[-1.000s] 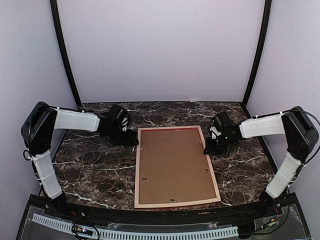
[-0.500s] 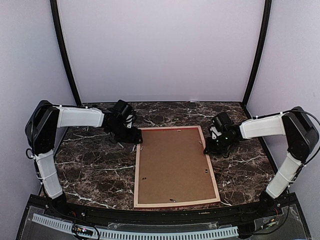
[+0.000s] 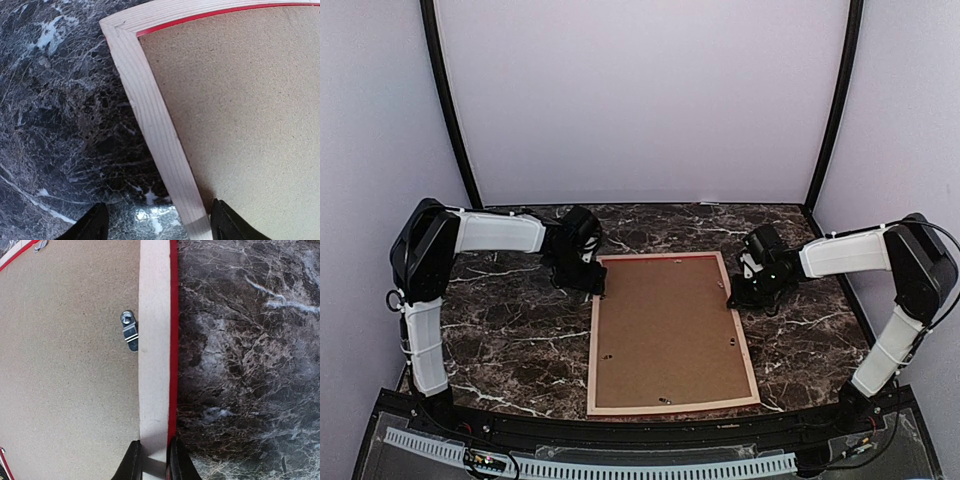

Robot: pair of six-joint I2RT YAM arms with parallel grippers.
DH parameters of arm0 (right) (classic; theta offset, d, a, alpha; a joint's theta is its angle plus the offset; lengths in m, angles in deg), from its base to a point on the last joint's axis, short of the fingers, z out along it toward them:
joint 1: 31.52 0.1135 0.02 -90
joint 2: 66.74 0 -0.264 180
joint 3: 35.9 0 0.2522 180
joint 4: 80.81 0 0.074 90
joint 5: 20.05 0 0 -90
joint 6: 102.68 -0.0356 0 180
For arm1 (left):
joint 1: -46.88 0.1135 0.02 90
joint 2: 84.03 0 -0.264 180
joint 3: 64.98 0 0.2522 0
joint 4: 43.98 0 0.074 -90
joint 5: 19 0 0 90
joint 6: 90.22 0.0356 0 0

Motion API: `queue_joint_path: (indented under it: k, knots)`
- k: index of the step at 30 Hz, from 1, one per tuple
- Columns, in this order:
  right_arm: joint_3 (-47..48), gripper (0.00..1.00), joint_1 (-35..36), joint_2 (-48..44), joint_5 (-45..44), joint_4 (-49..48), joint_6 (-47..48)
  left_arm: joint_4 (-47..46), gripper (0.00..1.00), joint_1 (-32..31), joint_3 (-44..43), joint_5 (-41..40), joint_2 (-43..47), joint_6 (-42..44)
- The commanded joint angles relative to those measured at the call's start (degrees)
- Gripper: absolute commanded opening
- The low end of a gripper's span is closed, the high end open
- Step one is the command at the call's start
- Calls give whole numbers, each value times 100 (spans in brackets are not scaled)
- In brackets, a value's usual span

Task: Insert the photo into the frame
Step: Press the fastener onto the backboard.

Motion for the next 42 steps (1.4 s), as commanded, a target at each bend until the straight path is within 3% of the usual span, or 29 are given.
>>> queue_joint_path:
  k: [1, 13, 27, 42]
  knots:
    - [-103, 6, 51, -4, 423, -195, -264, 448, 71, -64, -95, -236, -42, 129]
    - [-182, 6, 52, 22, 451, -279, -283, 644, 68, -248, 43, -320, -29, 103]
    - [-239, 6, 51, 63, 514, -346, -292, 369, 72, -257, 126, 444, 198, 83]
    - [-257, 6, 60, 121, 565, -406, -301, 189, 72, -252, 123, 419, 237, 59]
